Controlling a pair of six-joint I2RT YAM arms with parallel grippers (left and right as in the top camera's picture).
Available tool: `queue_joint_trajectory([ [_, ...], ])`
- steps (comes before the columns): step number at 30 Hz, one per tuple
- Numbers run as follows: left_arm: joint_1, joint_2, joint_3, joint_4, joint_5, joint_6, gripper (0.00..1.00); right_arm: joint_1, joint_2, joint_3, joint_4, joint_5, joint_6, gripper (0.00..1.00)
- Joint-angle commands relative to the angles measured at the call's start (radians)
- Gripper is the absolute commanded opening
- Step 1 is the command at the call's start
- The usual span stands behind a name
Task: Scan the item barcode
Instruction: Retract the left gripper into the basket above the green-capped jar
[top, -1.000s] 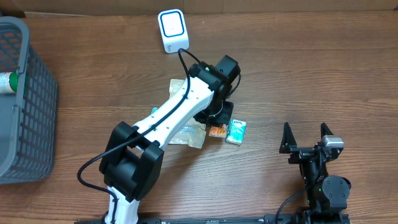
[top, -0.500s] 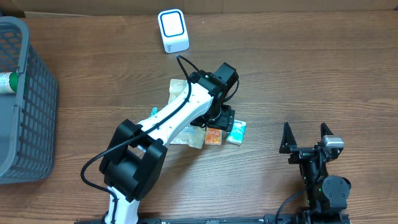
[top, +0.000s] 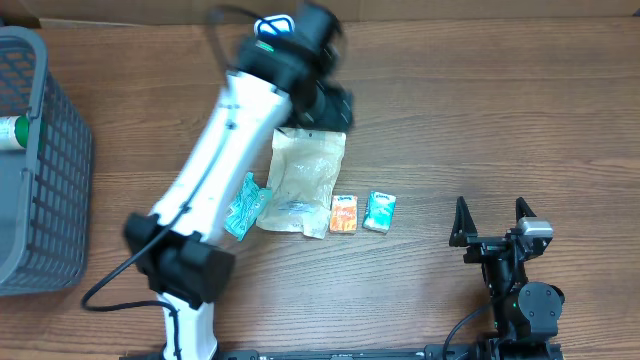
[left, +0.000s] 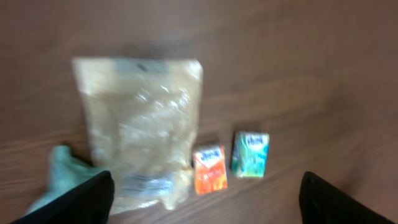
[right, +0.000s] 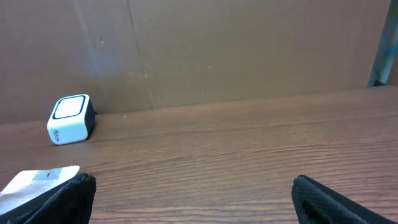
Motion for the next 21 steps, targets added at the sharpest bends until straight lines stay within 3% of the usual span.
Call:
queue_joint_trajectory([
  [1, 0.146, -0.005, 0.179, -0.05, -0.013, 0.042, 0.85, -0.002, -0.005, -0.01, 0.006, 0.005, -0.005, 1.0],
  [8, 0.526, -0.005, 0.406, -0.191, -0.003, 0.031, 0.84, -0.002, -0.005, -0.01, 0.006, 0.005, -0.005, 1.0],
  [16, 0.938, -0.002, 0.408, -0.255, 0.007, -0.022, 0.8, -0.002, -0.005, -0.01, 0.006, 0.005, -0.005, 1.0],
  [21, 1.095, -0.002, 0.406, -0.235, 0.003, -0.047, 0.8, -0.002, -0.005, -0.01, 0.006, 0.005, -0.005, 0.99],
])
